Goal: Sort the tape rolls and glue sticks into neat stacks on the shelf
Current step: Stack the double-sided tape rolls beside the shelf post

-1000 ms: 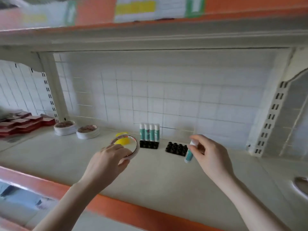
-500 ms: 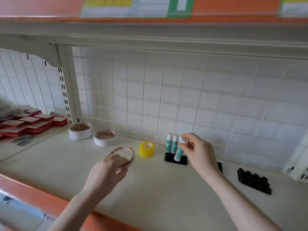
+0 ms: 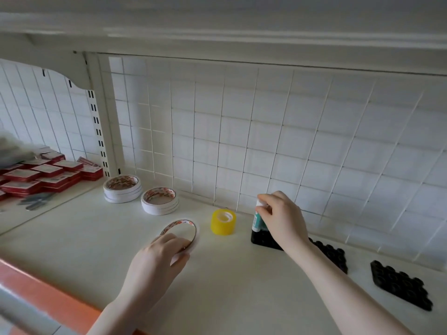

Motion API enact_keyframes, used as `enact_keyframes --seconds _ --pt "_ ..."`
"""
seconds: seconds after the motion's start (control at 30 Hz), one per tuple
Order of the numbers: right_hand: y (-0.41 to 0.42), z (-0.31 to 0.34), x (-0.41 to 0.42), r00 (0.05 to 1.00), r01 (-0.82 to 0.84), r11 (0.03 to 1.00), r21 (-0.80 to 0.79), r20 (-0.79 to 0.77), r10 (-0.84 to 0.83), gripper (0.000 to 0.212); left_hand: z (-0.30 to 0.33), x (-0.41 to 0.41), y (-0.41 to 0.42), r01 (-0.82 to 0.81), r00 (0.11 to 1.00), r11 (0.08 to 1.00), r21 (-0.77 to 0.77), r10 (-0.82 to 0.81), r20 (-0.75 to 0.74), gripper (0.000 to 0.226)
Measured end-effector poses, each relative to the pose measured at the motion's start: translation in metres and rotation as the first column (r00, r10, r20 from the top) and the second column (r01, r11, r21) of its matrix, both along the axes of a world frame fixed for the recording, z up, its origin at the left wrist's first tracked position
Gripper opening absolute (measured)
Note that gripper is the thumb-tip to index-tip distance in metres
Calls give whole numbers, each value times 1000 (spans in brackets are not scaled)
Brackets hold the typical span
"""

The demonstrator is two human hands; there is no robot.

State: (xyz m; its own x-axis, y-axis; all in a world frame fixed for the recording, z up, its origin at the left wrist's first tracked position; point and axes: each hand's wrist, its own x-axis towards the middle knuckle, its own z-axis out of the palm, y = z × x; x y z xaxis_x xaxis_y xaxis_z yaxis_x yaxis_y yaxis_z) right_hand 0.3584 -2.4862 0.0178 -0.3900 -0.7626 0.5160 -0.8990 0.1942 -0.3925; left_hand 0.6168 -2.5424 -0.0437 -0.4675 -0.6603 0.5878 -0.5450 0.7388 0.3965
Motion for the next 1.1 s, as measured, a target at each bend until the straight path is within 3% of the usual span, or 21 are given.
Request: enact_keyframes --seconds 0.17,0.27,0.4,0.63,0.73,0.87,1.1 --pt "-4 -12 0 993 -17 999 -49 -120 11 16 0 0 0 -16 1000 1000 -7 16 12 19" --pt "-4 -14 -1 971 -54 987 -150 -237 17 2 0 0 0 -7 1000 1000 -11 7 8 20" --pt "-8 -18 -6 949 -128 953 -275 -314 37 6 0 -1 0 -17 1000 1000 -18 18 19 20" --pt "-7 -30 -16 951 -169 934 -316 -301 71 7 1 -1 2 -52 997 998 -35 54 53 16" --pt "-7 -27 -15 945 -176 935 -309 -319 73 7 2 -1 3 -60 995 998 -28 62 72 25" --pt "-2 -23 -16 903 -193 945 -263 -425 66 6 5 1 4 -82 992 996 -20 83 91 33" --pt "6 -8 -11 875 -273 910 -311 -474 100 30 15 7 7 -126 984 990 -62 132 120 34"
